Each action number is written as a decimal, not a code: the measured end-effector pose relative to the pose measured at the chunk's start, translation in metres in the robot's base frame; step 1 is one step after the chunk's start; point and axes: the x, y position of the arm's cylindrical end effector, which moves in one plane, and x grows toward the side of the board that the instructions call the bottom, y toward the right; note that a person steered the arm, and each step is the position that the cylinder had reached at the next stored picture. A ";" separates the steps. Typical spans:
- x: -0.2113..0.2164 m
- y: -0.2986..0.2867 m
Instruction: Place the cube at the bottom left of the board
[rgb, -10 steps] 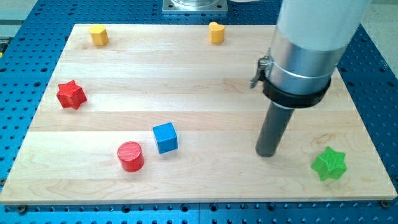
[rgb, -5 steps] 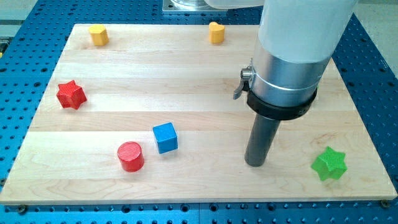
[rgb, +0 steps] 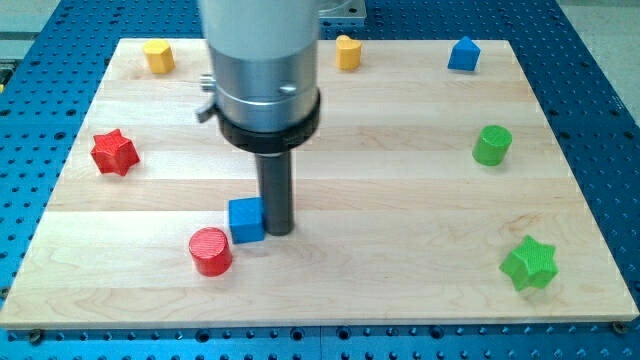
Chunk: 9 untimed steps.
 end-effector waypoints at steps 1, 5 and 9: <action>0.000 -0.027; -0.008 -0.149; 0.025 -0.143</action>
